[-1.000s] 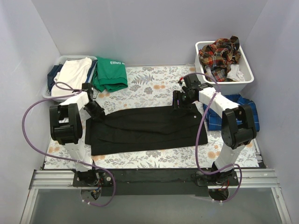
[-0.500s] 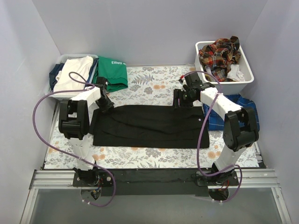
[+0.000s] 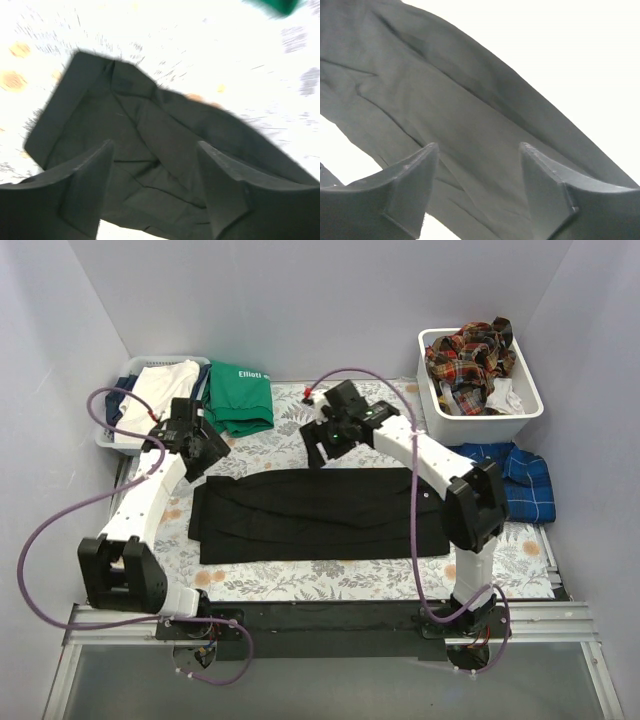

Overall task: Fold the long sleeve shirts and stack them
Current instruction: Fold the shirt

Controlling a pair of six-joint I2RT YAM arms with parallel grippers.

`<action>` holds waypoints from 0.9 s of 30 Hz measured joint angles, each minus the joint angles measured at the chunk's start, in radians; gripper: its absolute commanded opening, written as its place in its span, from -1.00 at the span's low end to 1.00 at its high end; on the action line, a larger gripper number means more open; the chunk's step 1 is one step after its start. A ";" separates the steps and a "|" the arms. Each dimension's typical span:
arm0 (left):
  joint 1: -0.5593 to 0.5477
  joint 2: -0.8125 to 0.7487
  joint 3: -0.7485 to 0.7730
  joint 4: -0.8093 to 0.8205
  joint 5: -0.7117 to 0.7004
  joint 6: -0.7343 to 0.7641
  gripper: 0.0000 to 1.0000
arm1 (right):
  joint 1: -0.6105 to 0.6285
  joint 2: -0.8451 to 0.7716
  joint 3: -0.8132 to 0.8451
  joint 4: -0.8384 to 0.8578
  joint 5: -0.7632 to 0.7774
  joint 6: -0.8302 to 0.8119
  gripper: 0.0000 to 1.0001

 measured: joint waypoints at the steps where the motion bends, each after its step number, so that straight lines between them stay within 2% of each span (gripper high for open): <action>1: 0.000 -0.046 0.020 -0.013 -0.014 0.002 0.42 | 0.026 0.031 0.034 0.000 0.002 -0.014 0.59; 7: 0.000 -0.140 0.057 -0.066 -0.067 0.001 0.47 | 0.171 0.232 0.170 -0.011 -0.033 -0.099 0.70; 13: 0.000 -0.144 0.056 -0.110 -0.069 -0.002 0.48 | 0.274 0.355 0.184 -0.055 -0.069 -0.187 0.75; 21: 0.000 -0.150 0.042 -0.116 -0.044 -0.003 0.48 | 0.285 0.399 0.212 -0.073 -0.031 -0.250 0.77; 27: 0.000 -0.155 0.018 -0.114 -0.010 -0.003 0.47 | 0.273 0.465 0.302 -0.066 0.099 -0.237 0.75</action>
